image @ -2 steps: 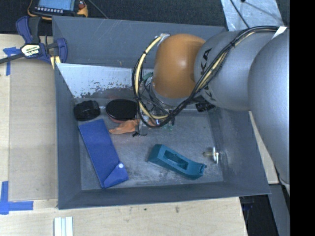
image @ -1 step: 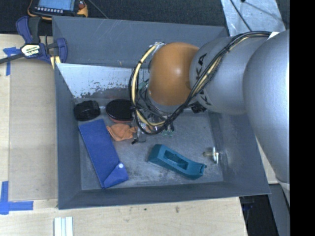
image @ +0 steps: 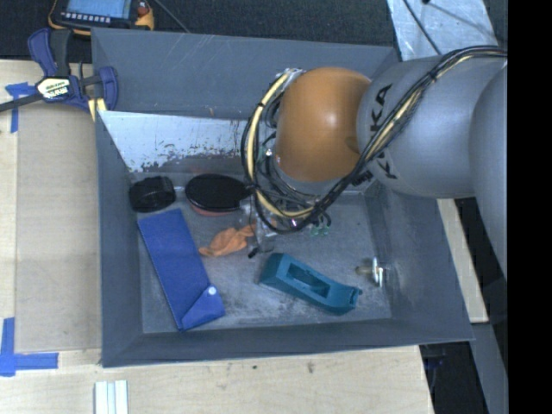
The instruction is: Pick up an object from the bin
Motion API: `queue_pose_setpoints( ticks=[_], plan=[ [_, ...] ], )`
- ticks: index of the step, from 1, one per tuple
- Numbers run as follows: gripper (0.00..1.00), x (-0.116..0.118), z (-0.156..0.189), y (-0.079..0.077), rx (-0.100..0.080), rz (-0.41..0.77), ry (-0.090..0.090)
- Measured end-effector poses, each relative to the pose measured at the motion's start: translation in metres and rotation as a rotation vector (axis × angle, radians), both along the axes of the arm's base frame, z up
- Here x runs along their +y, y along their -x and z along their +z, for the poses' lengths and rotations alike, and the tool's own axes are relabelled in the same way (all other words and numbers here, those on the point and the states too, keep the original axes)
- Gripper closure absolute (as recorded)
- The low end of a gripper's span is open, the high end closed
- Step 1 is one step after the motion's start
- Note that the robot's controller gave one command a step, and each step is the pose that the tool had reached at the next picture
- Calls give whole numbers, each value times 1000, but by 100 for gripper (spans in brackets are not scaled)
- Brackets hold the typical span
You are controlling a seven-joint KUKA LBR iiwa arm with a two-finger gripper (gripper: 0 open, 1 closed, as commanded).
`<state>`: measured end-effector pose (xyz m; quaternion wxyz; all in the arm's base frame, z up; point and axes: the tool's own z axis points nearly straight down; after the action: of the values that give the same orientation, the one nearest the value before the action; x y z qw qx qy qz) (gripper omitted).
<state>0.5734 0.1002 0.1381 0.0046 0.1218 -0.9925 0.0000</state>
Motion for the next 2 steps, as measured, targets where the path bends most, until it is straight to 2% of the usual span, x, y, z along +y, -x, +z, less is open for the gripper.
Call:
queue_pose_setpoints(
  ticks=[1,2],
  plan=[
    [100,38,-9,-15,-27,-131,-4],
    [100,44,8,12,0,-117,2]
  ],
)
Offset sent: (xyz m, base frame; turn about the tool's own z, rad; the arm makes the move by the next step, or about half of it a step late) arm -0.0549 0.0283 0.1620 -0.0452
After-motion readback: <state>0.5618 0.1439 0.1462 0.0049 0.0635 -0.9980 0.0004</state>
